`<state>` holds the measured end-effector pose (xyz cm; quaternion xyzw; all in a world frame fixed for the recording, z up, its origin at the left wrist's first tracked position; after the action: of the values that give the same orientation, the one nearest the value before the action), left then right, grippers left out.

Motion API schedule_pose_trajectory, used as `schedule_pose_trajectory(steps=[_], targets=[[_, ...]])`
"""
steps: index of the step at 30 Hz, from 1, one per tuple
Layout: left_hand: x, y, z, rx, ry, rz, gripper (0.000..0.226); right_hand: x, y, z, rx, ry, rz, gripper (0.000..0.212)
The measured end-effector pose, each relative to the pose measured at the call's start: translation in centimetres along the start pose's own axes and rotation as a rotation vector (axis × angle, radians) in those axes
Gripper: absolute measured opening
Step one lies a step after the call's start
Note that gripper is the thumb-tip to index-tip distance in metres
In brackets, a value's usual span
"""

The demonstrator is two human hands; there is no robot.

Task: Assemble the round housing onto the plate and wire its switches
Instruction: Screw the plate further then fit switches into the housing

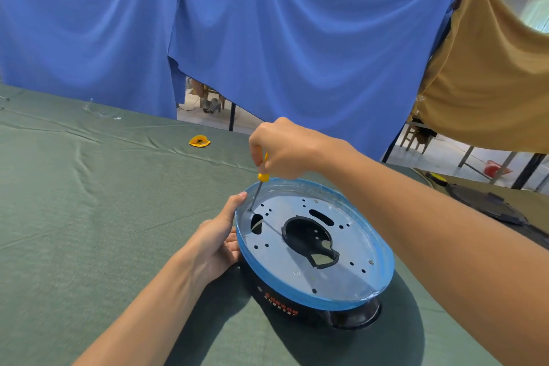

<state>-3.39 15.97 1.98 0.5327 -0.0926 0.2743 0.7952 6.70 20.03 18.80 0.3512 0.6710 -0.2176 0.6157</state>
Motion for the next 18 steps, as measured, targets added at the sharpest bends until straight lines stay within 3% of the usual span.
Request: schedule_pose_trajectory(steps=[1,4,8,11,14,18], targets=[[0.0,0.0,0.0,0.001,0.002,-0.005,0.063,0.1,0.0,-0.1,0.016,0.041,-0.016,0.009],[0.1,0.0,0.1,-0.002,0.005,-0.021,0.063,0.8,0.1,-0.2,0.118,0.098,-0.052,0.043],[0.0,0.0,0.2,0.000,0.013,-0.020,0.062,0.7,0.3,-0.1,0.177,0.047,-0.022,0.050],[0.1,0.0,0.3,-0.003,0.016,-0.017,0.062,-0.2,0.3,0.1,0.109,-0.095,-0.024,0.041],[0.1,0.1,0.3,-0.002,0.015,-0.014,0.062,-0.5,0.0,0.2,-0.024,-0.022,0.012,0.008],[0.1,0.1,0.3,0.000,0.012,-0.019,0.063,-0.1,0.0,0.1,0.016,0.096,-0.003,0.014]])
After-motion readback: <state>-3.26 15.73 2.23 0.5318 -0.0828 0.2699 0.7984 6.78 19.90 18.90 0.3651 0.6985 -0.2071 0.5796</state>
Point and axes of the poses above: each hand's wrist, its own z-axis away from the middle knuckle, its own x-axis out of the palm, y = z × x, the point moved 1 cm from there along -z, towards the middle knuckle, and after that the axes turned 6 degrees about y, right-handed, at the moved point
